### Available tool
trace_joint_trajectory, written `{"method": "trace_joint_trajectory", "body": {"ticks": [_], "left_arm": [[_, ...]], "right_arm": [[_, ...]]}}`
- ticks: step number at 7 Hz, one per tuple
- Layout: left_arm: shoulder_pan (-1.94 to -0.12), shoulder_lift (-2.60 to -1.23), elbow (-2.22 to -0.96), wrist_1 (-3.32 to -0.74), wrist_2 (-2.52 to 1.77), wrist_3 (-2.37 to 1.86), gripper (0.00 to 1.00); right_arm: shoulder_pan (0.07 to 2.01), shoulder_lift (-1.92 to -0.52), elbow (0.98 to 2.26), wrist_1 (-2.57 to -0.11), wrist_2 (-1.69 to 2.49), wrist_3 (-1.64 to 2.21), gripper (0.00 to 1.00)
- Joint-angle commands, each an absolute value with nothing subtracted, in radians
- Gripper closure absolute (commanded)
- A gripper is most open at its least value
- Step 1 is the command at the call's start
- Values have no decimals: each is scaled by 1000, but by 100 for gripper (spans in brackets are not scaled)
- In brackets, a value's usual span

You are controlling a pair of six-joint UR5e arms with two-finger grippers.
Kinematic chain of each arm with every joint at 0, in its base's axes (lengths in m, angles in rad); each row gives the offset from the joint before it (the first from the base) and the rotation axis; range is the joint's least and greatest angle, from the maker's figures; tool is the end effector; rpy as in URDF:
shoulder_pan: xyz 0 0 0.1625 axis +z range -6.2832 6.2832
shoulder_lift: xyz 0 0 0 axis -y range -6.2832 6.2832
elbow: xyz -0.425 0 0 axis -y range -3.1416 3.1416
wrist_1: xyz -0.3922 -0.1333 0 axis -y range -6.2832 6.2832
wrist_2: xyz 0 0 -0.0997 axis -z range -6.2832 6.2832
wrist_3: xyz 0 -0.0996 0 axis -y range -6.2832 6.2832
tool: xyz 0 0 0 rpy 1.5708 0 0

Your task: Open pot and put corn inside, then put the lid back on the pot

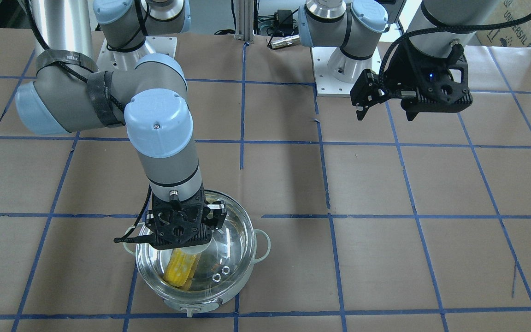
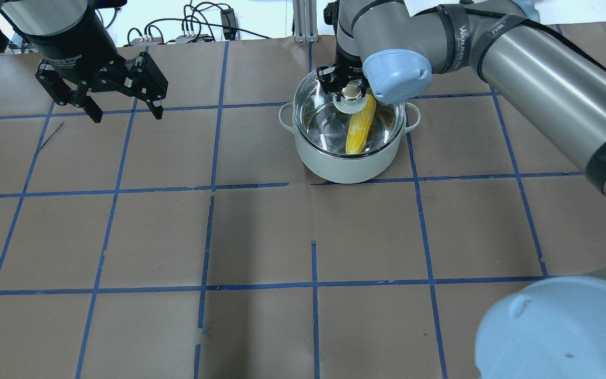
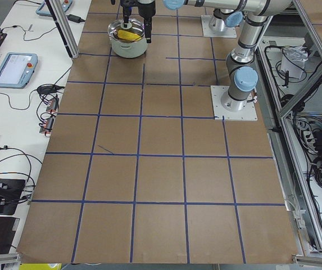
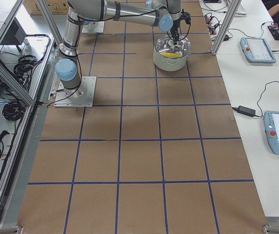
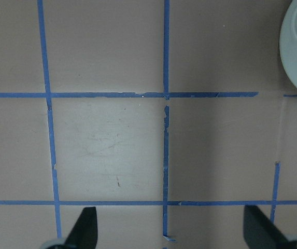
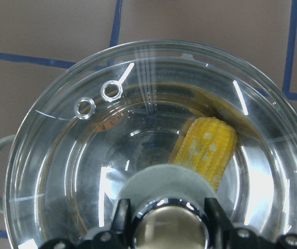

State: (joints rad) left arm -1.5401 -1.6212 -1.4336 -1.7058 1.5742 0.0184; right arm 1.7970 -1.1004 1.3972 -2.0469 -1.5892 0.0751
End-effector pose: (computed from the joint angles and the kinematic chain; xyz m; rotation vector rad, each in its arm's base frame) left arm -0.1173 -0.5108 0.5167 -0.0192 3.1384 0.0758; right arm 0.2814 -0.6366 0.3464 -0.2329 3.1115 -0.2816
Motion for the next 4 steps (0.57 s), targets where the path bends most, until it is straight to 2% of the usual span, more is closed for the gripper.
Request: {"method": "trace_joint_trajectory", "body": {"ticks": [1, 4], "left_arm": [[-1540, -1617, -1437, -1707, 1575, 18, 0], [-1540, -1617, -1436, -1706, 1575, 18, 0]], "right_arm": [[1796, -1101, 1402, -2046, -1589, 74, 84], [1796, -1109, 1402, -2040, -1591, 75, 84]]}}
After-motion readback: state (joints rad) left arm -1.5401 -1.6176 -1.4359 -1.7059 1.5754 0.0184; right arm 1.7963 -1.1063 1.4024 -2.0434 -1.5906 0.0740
